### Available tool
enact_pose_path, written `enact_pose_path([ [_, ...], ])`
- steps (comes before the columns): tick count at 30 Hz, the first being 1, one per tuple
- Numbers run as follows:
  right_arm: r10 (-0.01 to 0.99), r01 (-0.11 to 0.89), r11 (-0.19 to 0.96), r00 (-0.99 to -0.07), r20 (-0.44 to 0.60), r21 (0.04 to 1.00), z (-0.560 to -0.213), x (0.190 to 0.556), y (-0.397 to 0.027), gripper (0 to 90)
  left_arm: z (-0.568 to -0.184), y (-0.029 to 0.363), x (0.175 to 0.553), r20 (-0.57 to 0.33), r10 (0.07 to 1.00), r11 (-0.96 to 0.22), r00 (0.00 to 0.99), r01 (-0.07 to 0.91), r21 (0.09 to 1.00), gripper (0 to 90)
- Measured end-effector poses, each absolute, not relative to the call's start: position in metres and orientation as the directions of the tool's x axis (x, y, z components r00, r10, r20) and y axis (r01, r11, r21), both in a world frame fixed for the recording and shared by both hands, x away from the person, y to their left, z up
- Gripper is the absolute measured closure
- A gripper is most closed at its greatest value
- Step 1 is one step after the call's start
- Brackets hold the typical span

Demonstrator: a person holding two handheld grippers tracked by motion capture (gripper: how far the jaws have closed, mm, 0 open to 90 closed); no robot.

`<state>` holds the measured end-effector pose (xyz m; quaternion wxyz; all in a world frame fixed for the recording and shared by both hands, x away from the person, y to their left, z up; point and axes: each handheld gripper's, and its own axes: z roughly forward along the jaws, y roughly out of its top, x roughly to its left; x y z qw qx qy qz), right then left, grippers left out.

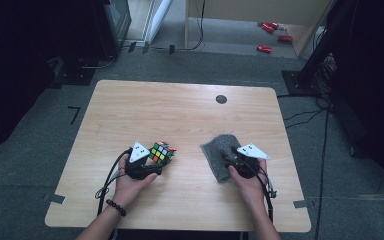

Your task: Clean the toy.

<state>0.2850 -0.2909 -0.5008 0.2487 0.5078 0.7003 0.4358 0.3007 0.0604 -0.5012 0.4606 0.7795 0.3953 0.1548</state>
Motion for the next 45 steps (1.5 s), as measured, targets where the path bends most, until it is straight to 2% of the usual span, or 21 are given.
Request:
enact_pose_path([
  [32,0.923,0.486,0.102,-0.373,0.100,0.868,-0.500,0.284,-0.290,52.6,-0.513,0.049,0.306,-0.051,0.743,-0.338,0.667,0.440,0.832,33.3],
  [35,0.919,0.481,0.078,-0.374,0.123,0.873,-0.498,0.283,-0.291,51.1,-0.510,0.051,0.305,-0.042,0.753,-0.334,0.657,0.436,0.836,27.2],
  [38,0.910,0.454,0.045,-0.386,0.150,0.890,-0.489,0.280,-0.293,43.1,-0.504,0.055,0.301,-0.043,0.764,-0.326,0.644,0.442,0.836,13.9],
  [39,0.910,0.446,0.039,-0.386,0.152,0.894,-0.486,0.279,-0.294,38.8,-0.501,0.058,0.299,-0.049,0.764,-0.319,0.644,0.442,0.839,12.9],
  [41,0.911,0.436,0.026,-0.380,0.158,0.899,-0.476,0.276,-0.295,18.8,-0.495,0.062,0.296,-0.068,0.763,-0.300,0.642,0.446,0.843,11.7],
  [42,0.913,0.451,0.028,-0.376,0.161,0.892,-0.471,0.275,-0.296,12.2,-0.492,0.065,0.295,-0.077,0.764,-0.292,0.641,0.449,0.844,9.5],
  [45,0.907,0.460,0.078,-0.401,0.128,0.885,-0.461,0.268,-0.304,0.0,-0.485,0.073,0.292,-0.110,0.775,-0.258,0.622,0.471,0.844,7.1],
])
